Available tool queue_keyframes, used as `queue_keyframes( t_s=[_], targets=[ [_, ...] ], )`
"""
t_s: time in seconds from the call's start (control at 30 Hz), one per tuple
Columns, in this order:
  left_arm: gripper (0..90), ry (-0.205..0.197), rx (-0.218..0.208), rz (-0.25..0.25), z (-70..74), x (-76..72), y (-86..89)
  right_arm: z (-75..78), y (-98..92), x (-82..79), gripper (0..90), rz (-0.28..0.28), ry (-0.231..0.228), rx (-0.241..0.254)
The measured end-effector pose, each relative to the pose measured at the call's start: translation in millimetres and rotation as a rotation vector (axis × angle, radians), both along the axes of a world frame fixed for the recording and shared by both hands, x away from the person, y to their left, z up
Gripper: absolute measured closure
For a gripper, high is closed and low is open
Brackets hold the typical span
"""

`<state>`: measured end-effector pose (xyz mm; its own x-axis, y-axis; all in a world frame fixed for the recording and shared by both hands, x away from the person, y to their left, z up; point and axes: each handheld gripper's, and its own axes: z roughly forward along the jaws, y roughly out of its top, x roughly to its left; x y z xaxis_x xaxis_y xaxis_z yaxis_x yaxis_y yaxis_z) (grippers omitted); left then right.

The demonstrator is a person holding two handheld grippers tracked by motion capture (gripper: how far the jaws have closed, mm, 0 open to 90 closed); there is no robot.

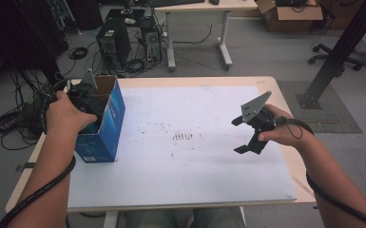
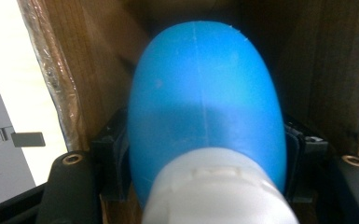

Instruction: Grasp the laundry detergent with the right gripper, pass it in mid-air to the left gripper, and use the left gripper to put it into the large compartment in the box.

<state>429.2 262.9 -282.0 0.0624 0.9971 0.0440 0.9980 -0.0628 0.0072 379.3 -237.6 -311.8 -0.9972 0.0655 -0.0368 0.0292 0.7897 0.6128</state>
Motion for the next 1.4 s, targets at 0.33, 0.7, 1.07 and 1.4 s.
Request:
queue_keyframes(
  t_s=[0.33, 0.7, 1.07, 1.4],
  targets=[
    [31.0, -0.006, 0.008, 0.004, 7.5, -0.1, -2.6, -0.7, -3.3, -0.7, 2.3, -0.003, 0.005, 0.007],
    [28.5, -0.009, 0.027, 0.027, 19.2, -1.9, -3.6, -1.1, -3.6, -1.3, 2.4, -0.002, 0.005, 0.016],
    [23.9, -0.027, 0.038, 0.001, 30.5, -6.1, -5.6, 1.4, -3.2, -1.6, 2.3, 0.000, 0.000, 0.016],
    [19.5, -0.057, 0.043, -0.082, 46.4, -14.6, -8.6, 4.0, -2.1, -1.7, 2.3, 0.004, -0.004, 0.019]
  ],
)
